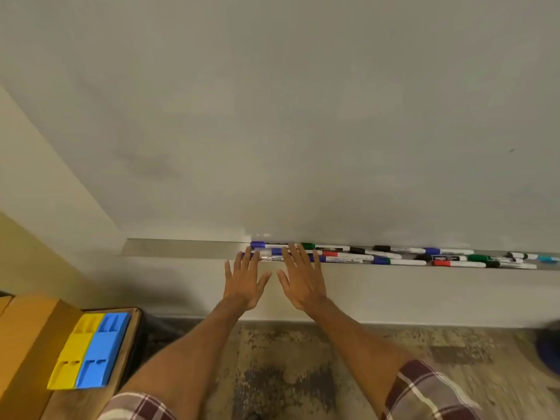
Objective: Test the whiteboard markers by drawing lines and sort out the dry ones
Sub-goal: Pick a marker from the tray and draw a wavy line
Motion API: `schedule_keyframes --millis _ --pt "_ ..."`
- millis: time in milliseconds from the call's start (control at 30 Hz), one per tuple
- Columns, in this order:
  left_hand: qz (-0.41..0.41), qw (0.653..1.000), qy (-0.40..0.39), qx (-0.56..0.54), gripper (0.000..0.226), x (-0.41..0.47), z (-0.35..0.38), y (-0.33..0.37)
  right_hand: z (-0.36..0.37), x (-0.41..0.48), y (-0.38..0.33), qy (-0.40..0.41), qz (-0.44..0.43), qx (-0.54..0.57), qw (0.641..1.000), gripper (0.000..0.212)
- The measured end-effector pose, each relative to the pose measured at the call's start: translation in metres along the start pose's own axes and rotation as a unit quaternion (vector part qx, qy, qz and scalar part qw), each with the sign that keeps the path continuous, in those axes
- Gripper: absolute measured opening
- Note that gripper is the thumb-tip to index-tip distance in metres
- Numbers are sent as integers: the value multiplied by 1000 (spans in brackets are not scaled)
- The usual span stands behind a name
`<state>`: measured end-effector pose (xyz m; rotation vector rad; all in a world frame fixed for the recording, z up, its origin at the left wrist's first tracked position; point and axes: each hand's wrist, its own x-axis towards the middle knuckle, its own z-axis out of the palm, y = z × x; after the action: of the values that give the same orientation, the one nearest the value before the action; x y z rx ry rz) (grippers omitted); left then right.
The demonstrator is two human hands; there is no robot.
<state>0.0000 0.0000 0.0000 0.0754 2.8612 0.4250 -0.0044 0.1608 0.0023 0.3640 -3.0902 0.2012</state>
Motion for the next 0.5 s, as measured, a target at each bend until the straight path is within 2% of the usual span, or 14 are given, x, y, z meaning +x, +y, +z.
schedule_keyframes --millis 67,133,167,267,333,433,500 --pt "-4 1000 -6 6 106 8 -1 -12 2 8 -14 -8 4 11 1000 63" --pt "-10 1000 -5 19 98 15 1 -24 7 16 -25 -32 -2 8 999 63" --pt "-6 1000 -2 17 102 18 2 -28 10 20 -30 -52 -8 6 999 63" --pt "-1 999 -15 30 130 25 4 -37 13 30 -41 -61 -22 -2 998 61" --pt "-2 999 -10 51 132 28 6 -41 17 35 -48 -63 -19 5 998 60" --pt "-1 998 -6 66 124 29 5 -42 22 36 -55 -70 -5 5 998 62" --pt "-2 997 -10 80 95 29 6 -43 24 39 -58 -66 5 4 998 62"
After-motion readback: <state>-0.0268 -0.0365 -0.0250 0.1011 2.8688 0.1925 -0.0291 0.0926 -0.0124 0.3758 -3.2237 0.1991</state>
